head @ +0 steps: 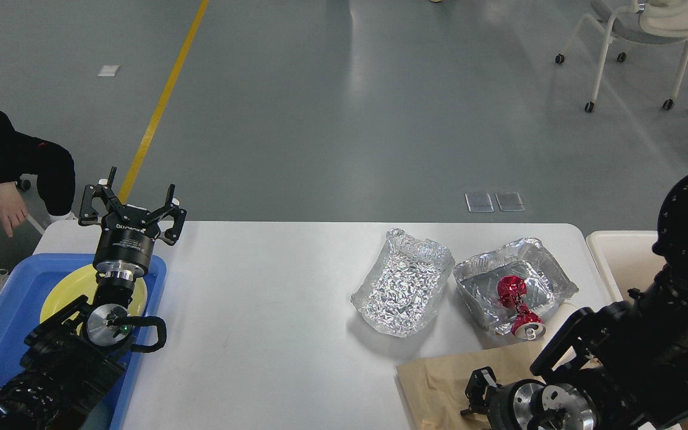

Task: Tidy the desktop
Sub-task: 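Grasp the brown paper bag with the right gripper, then lift the paper bag and drop it into the white bin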

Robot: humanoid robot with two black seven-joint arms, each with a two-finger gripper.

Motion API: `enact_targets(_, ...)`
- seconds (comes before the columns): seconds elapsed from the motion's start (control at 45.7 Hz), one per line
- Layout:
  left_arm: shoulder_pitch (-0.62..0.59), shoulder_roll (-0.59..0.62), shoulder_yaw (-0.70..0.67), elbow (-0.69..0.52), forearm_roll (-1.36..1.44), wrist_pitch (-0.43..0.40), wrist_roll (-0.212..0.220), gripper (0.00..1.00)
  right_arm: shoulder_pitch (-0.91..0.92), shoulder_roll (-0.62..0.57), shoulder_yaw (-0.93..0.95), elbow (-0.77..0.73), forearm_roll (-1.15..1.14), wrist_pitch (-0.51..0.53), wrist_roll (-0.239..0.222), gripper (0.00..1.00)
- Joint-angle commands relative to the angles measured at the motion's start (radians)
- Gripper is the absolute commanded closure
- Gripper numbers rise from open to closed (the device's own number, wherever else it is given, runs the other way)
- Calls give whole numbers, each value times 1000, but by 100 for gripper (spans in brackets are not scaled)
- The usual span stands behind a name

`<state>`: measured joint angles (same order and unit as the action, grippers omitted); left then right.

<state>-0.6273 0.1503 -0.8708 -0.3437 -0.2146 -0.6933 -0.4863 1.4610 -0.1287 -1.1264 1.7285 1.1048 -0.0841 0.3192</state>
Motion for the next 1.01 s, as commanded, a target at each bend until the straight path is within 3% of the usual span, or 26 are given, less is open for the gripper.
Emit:
enact_targets(0.0, 0, 0, 0, 0, 0, 0, 0, 3, 10, -2, 5, 9, -3, -9, 0, 100)
enact_targets(0.285, 0, 0, 0, 0, 1, 0, 0, 3, 42, -5, -6, 17, -66, -14, 0, 100)
enact_targets(0.482, 0, 0, 0, 0, 0, 1, 0, 3, 186, -8, -65, 17, -284, 52, -12, 100)
enact_targets(0.591, 0, 0, 0, 0, 0, 0, 0, 3, 358, -3, -111, 17, -440, 208, -34, 100)
enact_targets(0.766, 0, 2, 0, 0, 0, 0, 0, 3, 755, 43, -179, 17, -692, 653, -38, 100)
enact_targets(0.876, 0, 2, 0, 0, 0, 0, 0, 3, 926, 95, -181, 17, -784, 776, -38, 100)
enact_targets(0.985, 0, 2, 0, 0, 0, 0, 0, 3, 1019, 95, -173, 17, -842, 825, -38, 100)
